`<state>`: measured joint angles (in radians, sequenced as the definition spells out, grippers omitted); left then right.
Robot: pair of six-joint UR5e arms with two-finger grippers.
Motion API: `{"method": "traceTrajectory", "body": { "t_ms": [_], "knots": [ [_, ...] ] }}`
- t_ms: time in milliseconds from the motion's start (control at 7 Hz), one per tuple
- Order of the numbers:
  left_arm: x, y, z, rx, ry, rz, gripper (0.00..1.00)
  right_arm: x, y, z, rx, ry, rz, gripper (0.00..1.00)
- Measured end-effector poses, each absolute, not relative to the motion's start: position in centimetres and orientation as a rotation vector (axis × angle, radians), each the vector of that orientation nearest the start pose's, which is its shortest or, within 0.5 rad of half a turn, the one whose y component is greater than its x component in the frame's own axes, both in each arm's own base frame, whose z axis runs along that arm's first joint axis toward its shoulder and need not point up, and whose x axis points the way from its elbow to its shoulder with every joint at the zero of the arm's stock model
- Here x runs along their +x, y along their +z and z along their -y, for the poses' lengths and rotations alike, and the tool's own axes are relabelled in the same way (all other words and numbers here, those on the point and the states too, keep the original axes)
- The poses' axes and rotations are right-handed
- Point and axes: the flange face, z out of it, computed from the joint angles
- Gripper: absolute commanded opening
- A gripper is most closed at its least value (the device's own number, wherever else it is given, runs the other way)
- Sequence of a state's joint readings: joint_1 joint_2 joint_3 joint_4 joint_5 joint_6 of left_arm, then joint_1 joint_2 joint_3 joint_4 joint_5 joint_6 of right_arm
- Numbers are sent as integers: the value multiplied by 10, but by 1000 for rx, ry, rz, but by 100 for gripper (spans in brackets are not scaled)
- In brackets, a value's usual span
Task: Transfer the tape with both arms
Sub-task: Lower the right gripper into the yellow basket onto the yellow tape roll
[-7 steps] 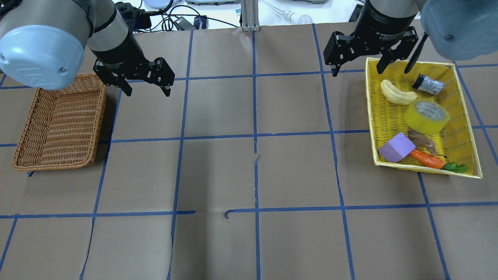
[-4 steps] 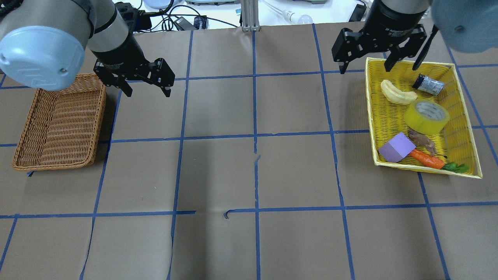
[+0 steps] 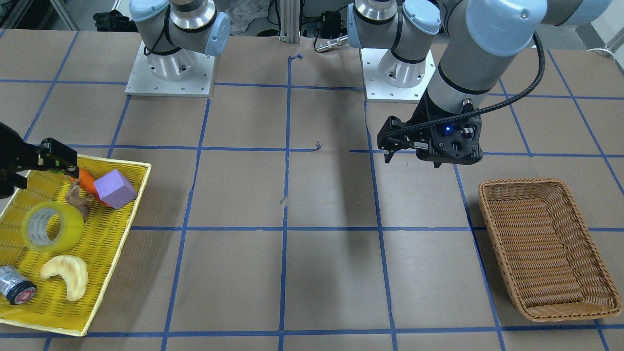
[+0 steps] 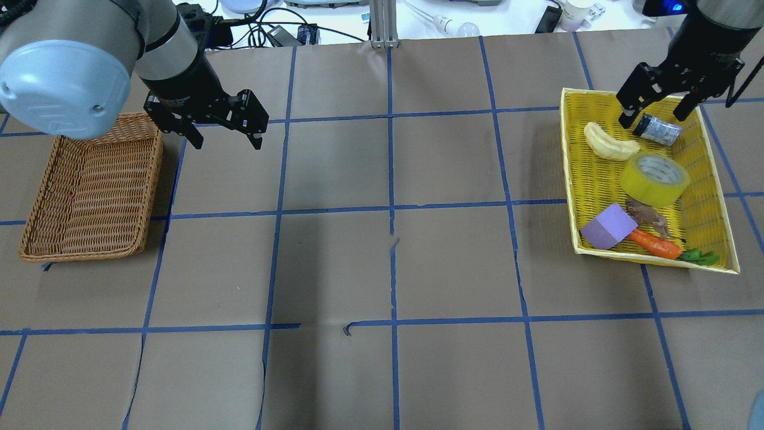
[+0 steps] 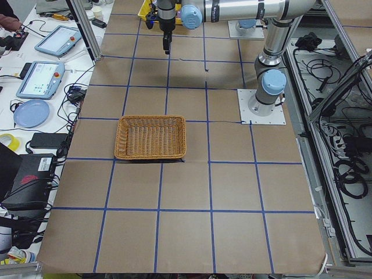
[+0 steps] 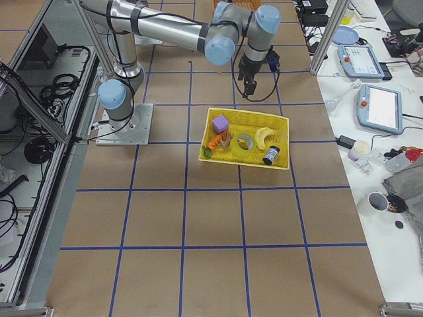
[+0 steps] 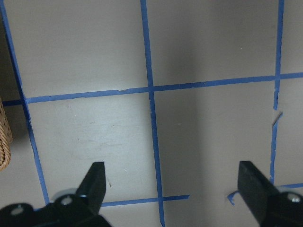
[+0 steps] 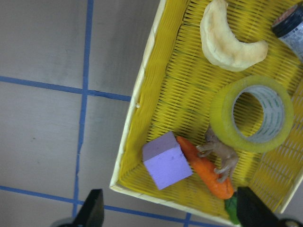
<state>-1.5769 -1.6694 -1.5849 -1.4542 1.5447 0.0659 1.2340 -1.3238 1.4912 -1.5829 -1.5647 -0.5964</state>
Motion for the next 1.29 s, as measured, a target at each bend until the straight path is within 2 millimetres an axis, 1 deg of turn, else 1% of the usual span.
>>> {"method": "traceTrajectory", "body": {
  "t_ms": [143,286,429,571,714,857,1000,1143,1286],
  "knots": [
    [-139,442,531,114,-6,-3166,100,-82,357,589,-506,210,-3010,100],
    [-139,441,531,114,-5,-3166,100,-97,321,590,-580,172,-3010,95],
    [-139,441,531,115,-3,-3167,100,-107,289,588,-629,153,-3010,87],
    [-140,440,531,116,-2,-3167,100,-111,272,586,-652,159,-3015,86],
    [-140,440,531,116,-2,-3167,100,-114,263,585,-663,183,-3023,85],
    [-140,441,531,116,-2,-3168,100,-116,253,584,-668,219,-3027,77],
    [-140,440,531,116,-2,-3168,100,-117,244,583,-670,254,-3025,40],
    [-140,440,531,115,-2,-3169,100,-118,238,582,-671,277,-3021,12],
    [-140,440,531,115,-1,-3169,100,-118,235,581,-673,288,-3017,0]
  ]
}}
